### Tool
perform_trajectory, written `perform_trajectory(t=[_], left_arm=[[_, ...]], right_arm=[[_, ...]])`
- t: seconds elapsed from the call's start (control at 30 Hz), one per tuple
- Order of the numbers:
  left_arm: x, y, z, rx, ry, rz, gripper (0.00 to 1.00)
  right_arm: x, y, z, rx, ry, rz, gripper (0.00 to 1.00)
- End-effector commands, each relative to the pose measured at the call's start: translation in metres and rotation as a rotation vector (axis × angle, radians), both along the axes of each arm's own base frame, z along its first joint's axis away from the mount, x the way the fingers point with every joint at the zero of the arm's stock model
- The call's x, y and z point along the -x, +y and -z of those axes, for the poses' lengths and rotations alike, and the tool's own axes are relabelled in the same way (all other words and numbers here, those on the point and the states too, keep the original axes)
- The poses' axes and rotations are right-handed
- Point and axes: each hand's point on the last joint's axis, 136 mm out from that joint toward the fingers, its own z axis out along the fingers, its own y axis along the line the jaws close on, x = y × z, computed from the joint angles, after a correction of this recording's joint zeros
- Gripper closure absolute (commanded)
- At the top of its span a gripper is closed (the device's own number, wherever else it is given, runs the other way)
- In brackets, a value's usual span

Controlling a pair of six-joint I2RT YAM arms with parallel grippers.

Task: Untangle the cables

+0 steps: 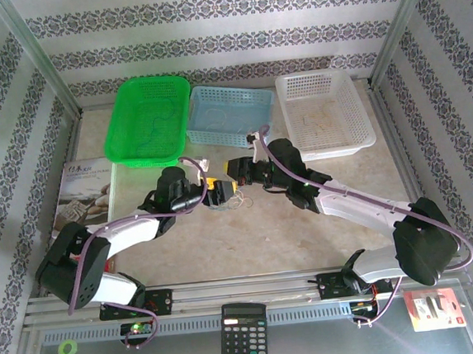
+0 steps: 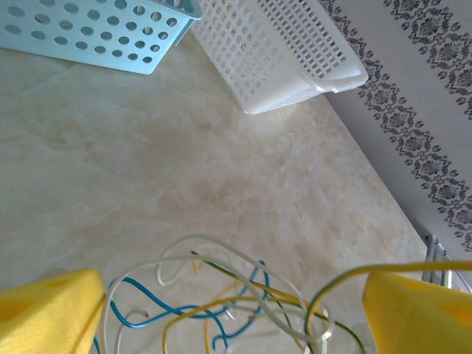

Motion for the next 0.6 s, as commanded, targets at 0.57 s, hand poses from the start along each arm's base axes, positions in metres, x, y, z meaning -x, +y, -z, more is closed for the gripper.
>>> perform_trajectory(t=[0.57], left_arm=[[0.005,0.005,0.057,-0.064,0.058,-0.025,0.48]], right_arm=[[-0.019,-0.027,-0.144,-0.286,-0.185,0.058,1.00]])
